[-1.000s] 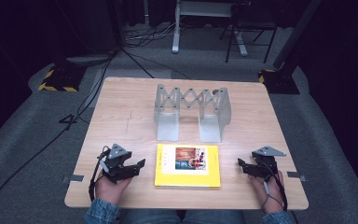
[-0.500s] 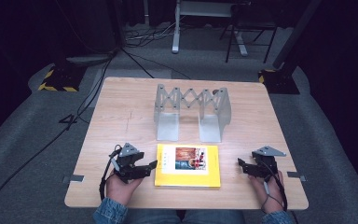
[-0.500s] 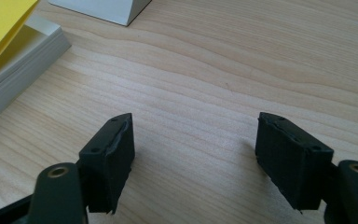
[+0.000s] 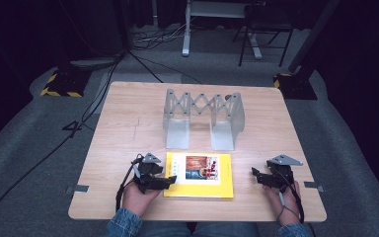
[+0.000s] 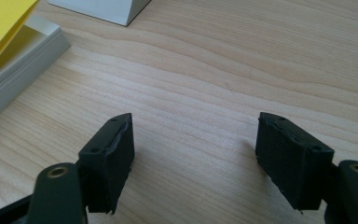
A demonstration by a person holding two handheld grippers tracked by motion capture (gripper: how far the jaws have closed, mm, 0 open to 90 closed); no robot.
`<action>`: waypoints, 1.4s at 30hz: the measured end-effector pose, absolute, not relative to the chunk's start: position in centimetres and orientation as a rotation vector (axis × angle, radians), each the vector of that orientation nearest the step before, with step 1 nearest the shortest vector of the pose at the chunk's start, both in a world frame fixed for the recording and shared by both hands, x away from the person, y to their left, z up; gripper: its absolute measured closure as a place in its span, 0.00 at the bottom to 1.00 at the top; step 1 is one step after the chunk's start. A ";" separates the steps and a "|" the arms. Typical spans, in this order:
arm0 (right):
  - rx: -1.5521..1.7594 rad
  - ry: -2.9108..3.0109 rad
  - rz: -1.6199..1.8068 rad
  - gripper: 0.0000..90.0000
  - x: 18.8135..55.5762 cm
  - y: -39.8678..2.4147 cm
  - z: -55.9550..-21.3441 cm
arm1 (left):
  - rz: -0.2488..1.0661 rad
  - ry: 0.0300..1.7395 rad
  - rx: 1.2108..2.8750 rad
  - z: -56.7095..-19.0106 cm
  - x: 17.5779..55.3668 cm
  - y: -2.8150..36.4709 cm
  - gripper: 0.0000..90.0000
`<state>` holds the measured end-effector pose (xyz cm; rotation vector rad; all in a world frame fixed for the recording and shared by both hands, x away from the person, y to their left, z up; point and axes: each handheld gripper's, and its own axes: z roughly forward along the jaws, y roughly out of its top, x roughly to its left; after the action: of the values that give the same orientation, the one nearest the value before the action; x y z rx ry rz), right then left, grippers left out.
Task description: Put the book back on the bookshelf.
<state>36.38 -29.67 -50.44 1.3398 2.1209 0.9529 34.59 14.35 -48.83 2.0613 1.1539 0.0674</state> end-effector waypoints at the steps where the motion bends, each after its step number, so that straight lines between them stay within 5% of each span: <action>1: 1.337 2.125 0.954 0.31 36.3 -29.6 -50.4 | 0.069 1.156 2.067 -48.9 34.6 14.3 0.33; 30: 1.141 2.295 1.042 0.36 35.1 -23.7 -50.5 | 0.039 1.147 2.097 -49.1 34.6 13.5 0.33; 42: 1.151 2.285 1.039 0.38 35.1 -23.5 -50.4 | 0.060 1.123 2.063 -48.1 34.0 13.5 0.48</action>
<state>35.08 -23.55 -50.45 1.1510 2.2852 1.0389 34.03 13.47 -48.07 2.0625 1.1225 0.0597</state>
